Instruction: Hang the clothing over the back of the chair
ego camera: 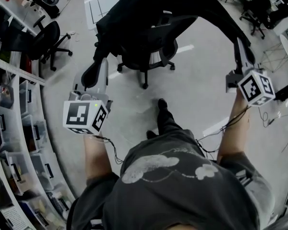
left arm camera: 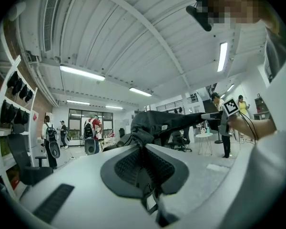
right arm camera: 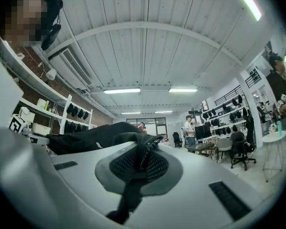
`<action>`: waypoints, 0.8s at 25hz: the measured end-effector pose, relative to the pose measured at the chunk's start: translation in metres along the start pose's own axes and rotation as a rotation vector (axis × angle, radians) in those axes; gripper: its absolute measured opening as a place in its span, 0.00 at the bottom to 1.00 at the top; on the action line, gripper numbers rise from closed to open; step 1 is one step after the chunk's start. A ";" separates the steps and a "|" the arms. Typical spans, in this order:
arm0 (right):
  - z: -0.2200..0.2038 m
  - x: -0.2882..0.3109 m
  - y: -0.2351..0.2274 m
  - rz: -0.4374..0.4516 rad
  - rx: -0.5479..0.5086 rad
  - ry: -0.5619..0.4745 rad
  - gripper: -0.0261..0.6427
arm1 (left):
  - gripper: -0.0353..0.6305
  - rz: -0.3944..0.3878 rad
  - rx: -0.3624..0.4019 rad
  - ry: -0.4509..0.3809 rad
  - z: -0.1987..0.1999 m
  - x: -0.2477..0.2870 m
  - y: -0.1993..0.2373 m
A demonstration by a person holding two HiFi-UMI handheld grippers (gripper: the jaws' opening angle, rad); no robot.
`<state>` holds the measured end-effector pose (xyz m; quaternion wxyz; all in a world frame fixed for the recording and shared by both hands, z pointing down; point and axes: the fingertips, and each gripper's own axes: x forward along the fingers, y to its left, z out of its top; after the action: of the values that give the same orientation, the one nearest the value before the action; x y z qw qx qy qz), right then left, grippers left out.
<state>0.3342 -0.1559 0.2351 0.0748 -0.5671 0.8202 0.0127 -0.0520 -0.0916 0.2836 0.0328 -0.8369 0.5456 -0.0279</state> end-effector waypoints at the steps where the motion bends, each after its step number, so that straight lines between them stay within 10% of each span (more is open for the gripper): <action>1: -0.007 -0.003 0.001 0.000 0.000 0.011 0.03 | 0.06 -0.004 -0.009 0.007 -0.007 -0.003 -0.002; 20: -0.113 -0.022 -0.011 -0.005 0.027 0.137 0.03 | 0.06 -0.033 -0.135 0.051 -0.093 0.003 -0.027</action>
<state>0.3400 -0.1517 0.3500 0.0260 -0.5674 0.8222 -0.0374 -0.0338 -0.0860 0.3784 -0.0383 -0.8452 0.5330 -0.0130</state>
